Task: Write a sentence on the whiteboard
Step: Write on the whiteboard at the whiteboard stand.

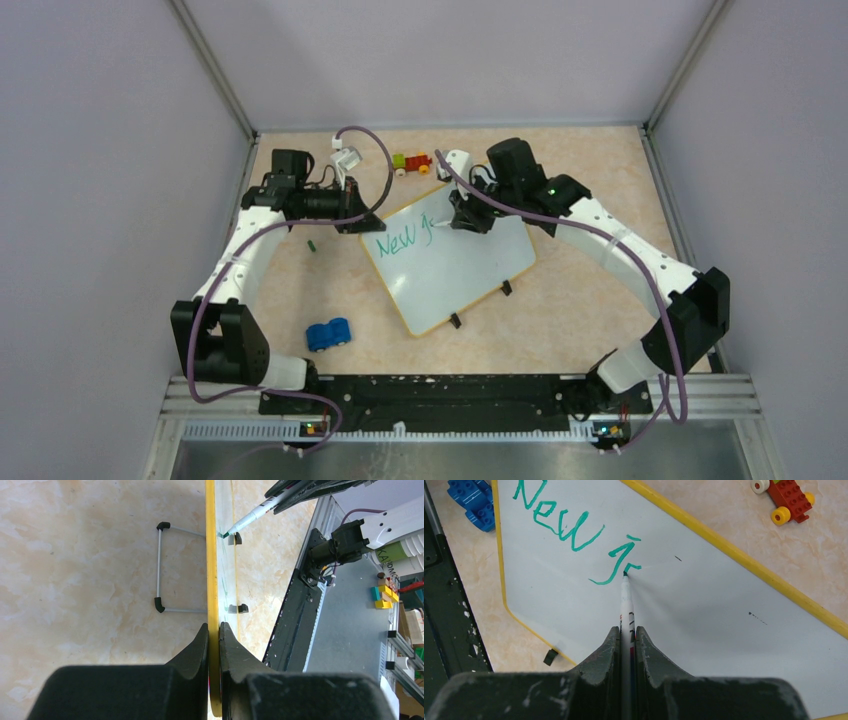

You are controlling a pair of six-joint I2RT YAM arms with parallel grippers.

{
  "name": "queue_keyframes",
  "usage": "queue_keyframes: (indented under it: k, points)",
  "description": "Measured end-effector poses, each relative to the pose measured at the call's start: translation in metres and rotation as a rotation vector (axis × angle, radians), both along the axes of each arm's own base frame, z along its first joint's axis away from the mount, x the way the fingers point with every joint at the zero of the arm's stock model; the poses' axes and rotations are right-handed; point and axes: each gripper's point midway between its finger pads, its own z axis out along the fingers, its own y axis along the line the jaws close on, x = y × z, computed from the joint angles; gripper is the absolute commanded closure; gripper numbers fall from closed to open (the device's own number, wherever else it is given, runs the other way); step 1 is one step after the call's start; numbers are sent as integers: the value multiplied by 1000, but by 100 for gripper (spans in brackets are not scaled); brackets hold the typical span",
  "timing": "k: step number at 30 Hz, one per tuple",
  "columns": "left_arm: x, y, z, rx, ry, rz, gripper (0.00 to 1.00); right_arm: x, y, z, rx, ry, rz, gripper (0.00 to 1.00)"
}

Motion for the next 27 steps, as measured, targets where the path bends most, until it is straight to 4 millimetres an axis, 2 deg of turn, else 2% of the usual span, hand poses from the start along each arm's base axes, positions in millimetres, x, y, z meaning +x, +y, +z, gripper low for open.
queue_keyframes:
  k: [20, 27]
  points:
    - [0, 0, 0, 0, -2, -1, 100, 2, -7, -3, -23, -13, -9, 100]
    - [0, -1, 1, 1, -1, -3, 100, 10, -11, 8, -30, -47, -35, 100]
